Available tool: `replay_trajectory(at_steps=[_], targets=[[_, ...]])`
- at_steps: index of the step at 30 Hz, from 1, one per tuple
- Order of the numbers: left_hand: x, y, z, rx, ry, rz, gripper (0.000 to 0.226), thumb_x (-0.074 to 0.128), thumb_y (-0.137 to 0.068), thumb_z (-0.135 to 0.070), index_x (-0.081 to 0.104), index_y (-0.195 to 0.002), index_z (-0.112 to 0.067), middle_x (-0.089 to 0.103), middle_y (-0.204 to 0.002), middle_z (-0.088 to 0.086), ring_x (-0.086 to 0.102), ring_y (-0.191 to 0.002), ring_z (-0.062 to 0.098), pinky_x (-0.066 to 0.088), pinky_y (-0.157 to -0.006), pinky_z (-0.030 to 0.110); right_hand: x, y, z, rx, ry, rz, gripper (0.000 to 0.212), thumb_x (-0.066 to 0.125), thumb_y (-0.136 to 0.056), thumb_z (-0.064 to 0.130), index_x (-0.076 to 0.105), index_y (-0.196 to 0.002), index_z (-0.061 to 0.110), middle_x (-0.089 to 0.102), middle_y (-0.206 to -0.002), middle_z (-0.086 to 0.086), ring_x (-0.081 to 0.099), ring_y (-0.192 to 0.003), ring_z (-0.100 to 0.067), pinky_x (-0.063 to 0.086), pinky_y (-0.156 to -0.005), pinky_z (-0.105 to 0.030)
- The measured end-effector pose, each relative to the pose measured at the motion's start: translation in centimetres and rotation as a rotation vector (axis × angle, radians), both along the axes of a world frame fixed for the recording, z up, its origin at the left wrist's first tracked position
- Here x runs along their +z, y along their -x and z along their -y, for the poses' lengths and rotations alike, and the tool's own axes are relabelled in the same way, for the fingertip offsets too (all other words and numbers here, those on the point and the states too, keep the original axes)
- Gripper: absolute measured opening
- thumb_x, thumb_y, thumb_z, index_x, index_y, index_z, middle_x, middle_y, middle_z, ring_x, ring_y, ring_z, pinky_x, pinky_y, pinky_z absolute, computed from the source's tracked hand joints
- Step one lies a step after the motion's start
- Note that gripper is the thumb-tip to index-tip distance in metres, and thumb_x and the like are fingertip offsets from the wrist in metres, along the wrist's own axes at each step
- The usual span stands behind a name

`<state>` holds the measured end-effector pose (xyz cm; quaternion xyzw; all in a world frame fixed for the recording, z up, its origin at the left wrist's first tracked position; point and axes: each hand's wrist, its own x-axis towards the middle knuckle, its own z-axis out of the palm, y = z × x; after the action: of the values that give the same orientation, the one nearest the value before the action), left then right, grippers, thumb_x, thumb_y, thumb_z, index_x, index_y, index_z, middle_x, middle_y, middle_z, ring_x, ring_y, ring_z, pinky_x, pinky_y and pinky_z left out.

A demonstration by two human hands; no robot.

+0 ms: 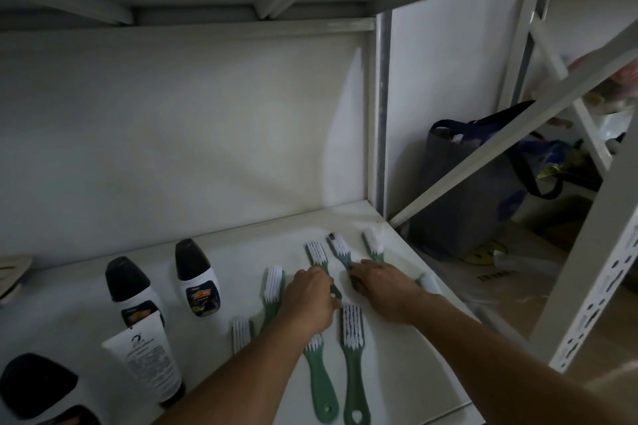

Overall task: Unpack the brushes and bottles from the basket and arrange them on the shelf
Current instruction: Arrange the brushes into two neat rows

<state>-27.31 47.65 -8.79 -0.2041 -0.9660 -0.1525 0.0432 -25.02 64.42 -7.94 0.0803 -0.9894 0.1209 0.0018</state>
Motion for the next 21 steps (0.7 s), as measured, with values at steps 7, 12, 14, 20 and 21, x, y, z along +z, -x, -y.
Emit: replay_trajectory(at_steps=[7,12,14,20,21], targets=[[0.0,0.3,0.0,0.023,0.007,0.025,0.024,0.064,-0.088,-0.03,0.069,-0.101,-0.011,0.061,-0.114,0.007,0.055,-0.103,0.027,0.05,-0.087,0.039,-0.3,-0.1,0.2,-0.024,0.002,-0.027,0.033,0.047,-0.099,0.022,0.051,-0.132,0.021,0.058,-0.124,-0.003,0.055,-0.112,-0.019,0.04,-0.101,-0.033],[1.9,-2.3,0.5,0.096,-0.224,-0.041,0.02,0.058,-0.091,-0.02,0.068,-0.106,-0.012,0.061,-0.118,0.003,0.059,-0.109,0.024,0.049,-0.093,0.035,1.0,-1.4,1.2,-0.024,0.049,-0.067,0.048,0.05,-0.097,0.015,0.041,-0.143,0.022,0.051,-0.14,-0.002,0.047,-0.128,-0.019,0.036,-0.109,-0.036],[2.6,-4.5,2.5,0.193,-0.302,-0.138,0.026,0.053,-0.092,-0.012,0.067,-0.114,-0.016,0.06,-0.122,0.0,0.057,-0.111,0.019,0.048,-0.095,0.031,1.6,-2.3,2.1,-0.008,0.096,-0.117,0.049,0.051,-0.094,0.007,0.046,-0.141,0.023,0.049,-0.145,0.002,0.046,-0.132,-0.017,0.035,-0.113,-0.037],[1.3,-12.4,9.5,0.33,-0.181,-0.129,0.032,0.05,-0.089,-0.013,0.059,-0.119,-0.021,0.053,-0.117,-0.002,0.053,-0.107,0.018,0.047,-0.09,0.027,3.5,-4.8,8.4,0.255,0.224,-0.121,0.023,0.043,-0.093,0.019,0.066,-0.098,0.019,0.069,-0.108,-0.004,0.062,-0.094,-0.02,0.053,-0.087,-0.041],[0.6,-13.0,10.0,0.323,-0.116,-0.106,0.038,0.054,-0.084,-0.011,0.06,-0.121,-0.018,0.056,-0.118,0.002,0.057,-0.105,0.02,0.049,-0.09,0.028,3.5,-5.0,9.8,0.306,0.196,-0.106,0.023,0.042,-0.092,0.025,0.064,-0.088,0.019,0.068,-0.1,-0.005,0.061,-0.086,-0.021,0.053,-0.08,-0.042]])
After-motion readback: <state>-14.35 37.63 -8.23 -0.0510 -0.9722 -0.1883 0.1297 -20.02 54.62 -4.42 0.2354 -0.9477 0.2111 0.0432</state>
